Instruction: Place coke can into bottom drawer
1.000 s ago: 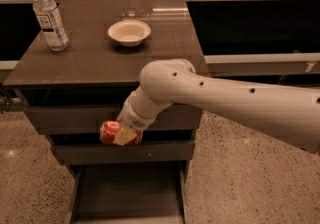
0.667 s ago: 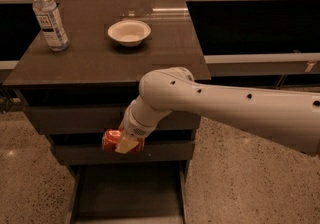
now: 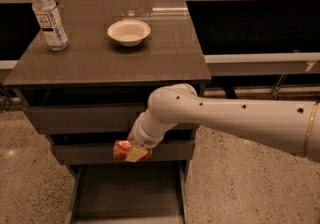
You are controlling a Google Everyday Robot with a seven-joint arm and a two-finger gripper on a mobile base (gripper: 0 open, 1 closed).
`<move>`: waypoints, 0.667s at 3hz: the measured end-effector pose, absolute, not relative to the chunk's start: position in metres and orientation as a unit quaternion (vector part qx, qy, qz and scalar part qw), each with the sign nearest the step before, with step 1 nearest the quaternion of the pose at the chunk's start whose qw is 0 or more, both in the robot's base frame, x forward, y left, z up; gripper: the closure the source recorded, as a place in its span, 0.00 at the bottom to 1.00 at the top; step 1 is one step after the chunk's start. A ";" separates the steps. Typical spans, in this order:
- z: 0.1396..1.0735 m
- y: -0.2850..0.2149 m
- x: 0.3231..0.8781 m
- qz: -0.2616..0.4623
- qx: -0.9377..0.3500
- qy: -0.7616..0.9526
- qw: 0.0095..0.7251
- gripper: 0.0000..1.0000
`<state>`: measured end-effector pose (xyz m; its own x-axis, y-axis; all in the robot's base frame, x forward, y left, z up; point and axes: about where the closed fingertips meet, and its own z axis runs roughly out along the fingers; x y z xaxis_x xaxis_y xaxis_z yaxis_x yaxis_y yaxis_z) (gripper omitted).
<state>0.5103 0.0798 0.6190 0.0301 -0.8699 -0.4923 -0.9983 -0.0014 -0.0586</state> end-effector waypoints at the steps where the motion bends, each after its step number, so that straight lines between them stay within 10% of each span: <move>1: 0.542 0.060 0.504 0.195 -0.690 0.665 0.209 1.00; 2: 0.464 0.031 0.488 0.225 -0.706 0.639 0.205 1.00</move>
Offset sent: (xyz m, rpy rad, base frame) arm -0.0314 -0.0826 -0.2234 0.1287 0.0786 0.1519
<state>0.4879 0.0313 0.4636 0.0820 -0.8106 -0.5798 -0.9951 -0.0993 -0.0019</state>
